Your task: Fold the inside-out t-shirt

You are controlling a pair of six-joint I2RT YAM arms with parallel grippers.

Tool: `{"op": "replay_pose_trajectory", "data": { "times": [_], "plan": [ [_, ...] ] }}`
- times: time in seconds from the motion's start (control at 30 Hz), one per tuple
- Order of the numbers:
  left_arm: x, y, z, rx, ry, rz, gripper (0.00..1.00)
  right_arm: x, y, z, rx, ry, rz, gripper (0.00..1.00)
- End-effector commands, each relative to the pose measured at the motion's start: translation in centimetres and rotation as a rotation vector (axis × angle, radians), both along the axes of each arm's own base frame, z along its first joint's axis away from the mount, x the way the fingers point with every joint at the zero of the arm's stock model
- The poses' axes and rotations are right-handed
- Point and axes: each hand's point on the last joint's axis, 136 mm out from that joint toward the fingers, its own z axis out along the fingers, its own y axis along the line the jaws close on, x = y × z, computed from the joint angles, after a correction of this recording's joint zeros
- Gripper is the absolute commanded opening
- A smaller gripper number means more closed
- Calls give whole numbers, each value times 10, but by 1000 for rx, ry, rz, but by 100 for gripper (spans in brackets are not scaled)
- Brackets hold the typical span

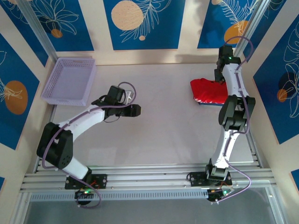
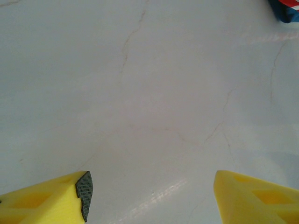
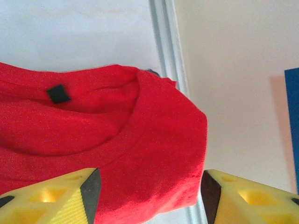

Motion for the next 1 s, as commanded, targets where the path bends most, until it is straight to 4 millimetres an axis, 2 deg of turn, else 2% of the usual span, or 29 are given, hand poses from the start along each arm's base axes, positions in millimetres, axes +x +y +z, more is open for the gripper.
{"op": "replay_pose_trajectory", "data": {
  "times": [0.0, 0.13, 0.23, 0.33, 0.47, 0.6, 0.73, 0.8, 0.97],
  "plan": [
    [7, 13, 24, 52, -82, 55, 70, -17, 54, 45, 203, -155, 14, 65],
    [13, 50, 42, 177, -217, 169, 73, -39, 126, 74, 352, -316, 162, 78],
    [15, 90, 57, 279, -350, 305, 87, -64, 169, 86, 389, -425, 265, 92],
    [8, 132, 69, 367, -474, 448, 100, -91, 197, 83, 383, -497, 344, 100],
    [-8, 182, 71, 479, -566, 625, 100, -120, 205, 62, 364, -577, 351, 99],
    [-17, 214, 63, 557, -607, 726, 100, -139, 192, 26, 352, -607, 272, 99],
    [-12, 230, 42, 652, -643, 694, 100, -144, 175, -20, 255, -648, 254, 99],
    [-5, 231, 27, 651, -666, 649, 100, -146, 170, -37, 236, -667, 261, 99],
    [11, 235, -10, 556, -644, 603, 100, -141, 164, -61, 238, -693, 272, 99]
  ]
}}
